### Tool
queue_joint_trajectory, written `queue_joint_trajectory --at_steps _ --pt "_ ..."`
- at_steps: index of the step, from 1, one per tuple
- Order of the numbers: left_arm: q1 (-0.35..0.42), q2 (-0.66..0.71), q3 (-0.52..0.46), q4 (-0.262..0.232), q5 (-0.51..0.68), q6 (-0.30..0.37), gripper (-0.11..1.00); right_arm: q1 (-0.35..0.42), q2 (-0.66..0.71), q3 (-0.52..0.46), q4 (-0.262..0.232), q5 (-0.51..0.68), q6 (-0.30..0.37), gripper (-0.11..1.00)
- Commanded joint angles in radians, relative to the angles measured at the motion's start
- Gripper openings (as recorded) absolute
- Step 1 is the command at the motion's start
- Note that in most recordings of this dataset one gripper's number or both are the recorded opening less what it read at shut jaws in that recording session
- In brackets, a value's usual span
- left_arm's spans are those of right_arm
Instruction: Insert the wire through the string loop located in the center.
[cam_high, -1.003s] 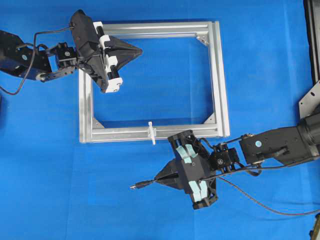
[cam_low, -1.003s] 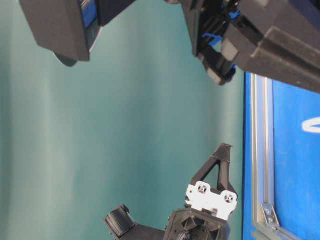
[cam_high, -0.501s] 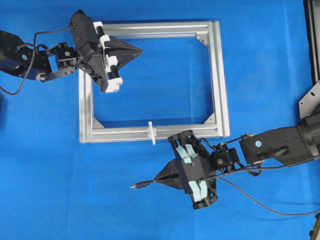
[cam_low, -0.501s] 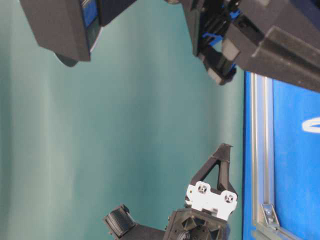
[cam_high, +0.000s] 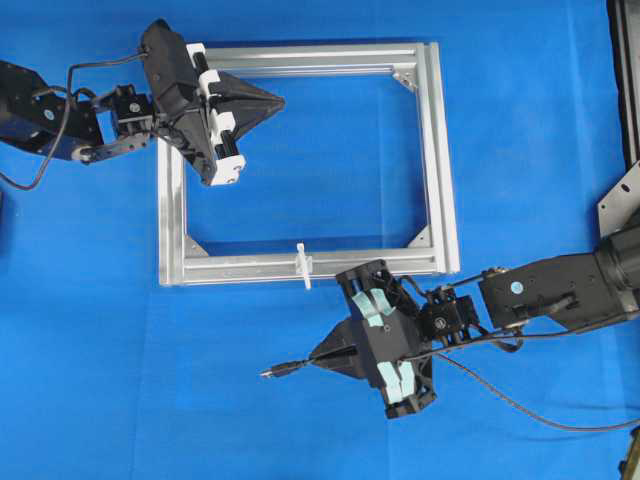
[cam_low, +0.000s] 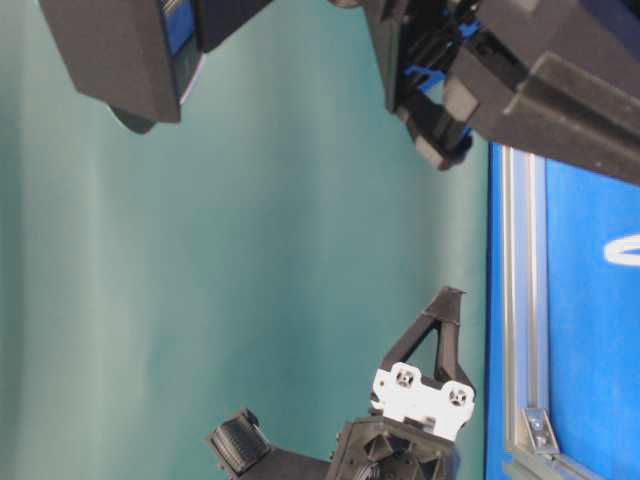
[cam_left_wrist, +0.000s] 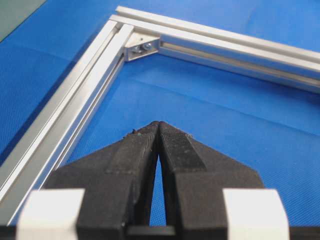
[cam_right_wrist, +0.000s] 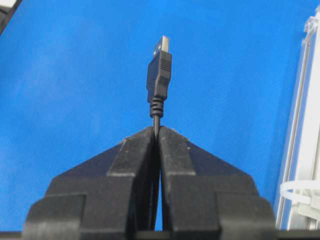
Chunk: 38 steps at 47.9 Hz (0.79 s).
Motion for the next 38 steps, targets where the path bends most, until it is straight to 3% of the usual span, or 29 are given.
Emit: queue_joint_trajectory --at_steps 1,19,38 --pt "-0.002 -0.034 -0.008 0.002 -0.005 0.000 0.00 0.002 -0.028 -0.020 -0.002 -0.008 0.000 -0.03" --pt "-0.002 -0.034 -0.008 0.002 -0.005 0.000 0.00 0.002 -0.037 -0.008 -0.002 -0.002 0.000 -0.03" --pt "-0.002 -0.035 -0.008 0.002 -0.005 -0.002 0.00 0.002 -0.155 0.137 0.003 -0.006 0.003 -0.03"
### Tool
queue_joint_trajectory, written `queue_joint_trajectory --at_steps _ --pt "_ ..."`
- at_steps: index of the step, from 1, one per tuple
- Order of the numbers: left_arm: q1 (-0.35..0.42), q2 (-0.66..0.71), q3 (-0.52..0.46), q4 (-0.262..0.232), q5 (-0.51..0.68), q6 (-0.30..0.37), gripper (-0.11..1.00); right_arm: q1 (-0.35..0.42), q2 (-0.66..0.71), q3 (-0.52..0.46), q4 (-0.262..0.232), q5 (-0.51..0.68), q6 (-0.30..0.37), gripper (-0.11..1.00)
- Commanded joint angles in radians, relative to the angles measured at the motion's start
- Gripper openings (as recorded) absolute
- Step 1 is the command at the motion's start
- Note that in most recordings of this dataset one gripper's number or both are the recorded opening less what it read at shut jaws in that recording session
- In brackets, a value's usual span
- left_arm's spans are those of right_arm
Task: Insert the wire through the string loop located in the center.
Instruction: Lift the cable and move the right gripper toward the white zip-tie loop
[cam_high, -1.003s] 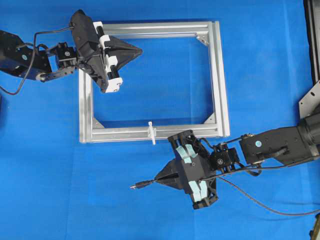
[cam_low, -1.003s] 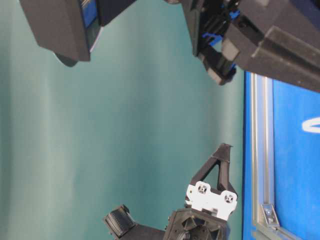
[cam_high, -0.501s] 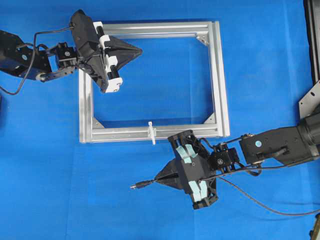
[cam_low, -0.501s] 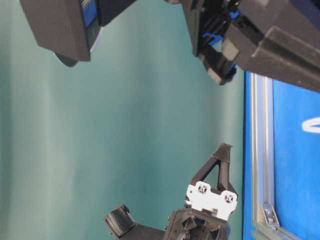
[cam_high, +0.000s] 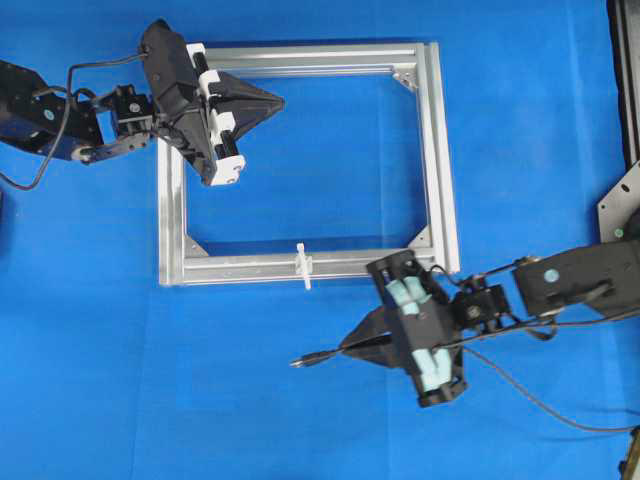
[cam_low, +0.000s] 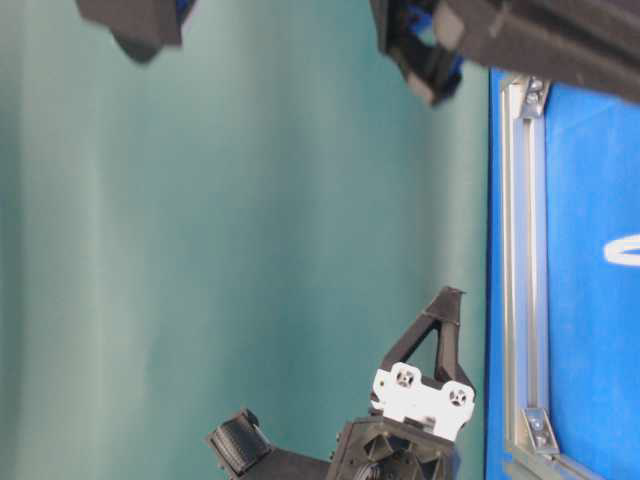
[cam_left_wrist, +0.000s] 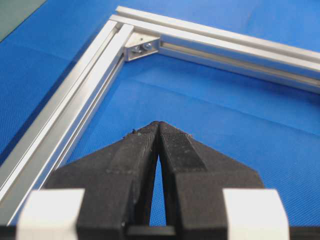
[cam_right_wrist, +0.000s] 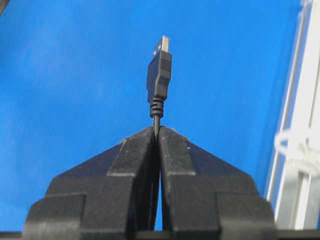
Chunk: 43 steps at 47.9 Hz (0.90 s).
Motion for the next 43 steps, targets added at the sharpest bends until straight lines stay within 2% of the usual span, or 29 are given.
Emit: queue_joint_trajectory --at_steps 1,11,24,43 --pt "-0.002 -0.032 -0.008 0.003 -0.006 0.000 0.00 0.002 -0.057 0.025 0.003 -0.008 0.003 -0.03" --pt "-0.002 -0.032 -0.008 0.005 -0.006 0.000 0.00 0.002 -0.101 0.083 0.003 -0.014 0.003 -0.03" --pt "-0.002 -0.032 -0.006 0.003 -0.006 0.000 0.00 -0.015 -0.101 0.086 0.003 -0.018 0.000 -0.03" --pt "-0.002 -0.034 -0.005 0.005 -0.006 0.000 0.00 -0.114 -0.101 0.103 0.000 -0.015 -0.005 -0.03"
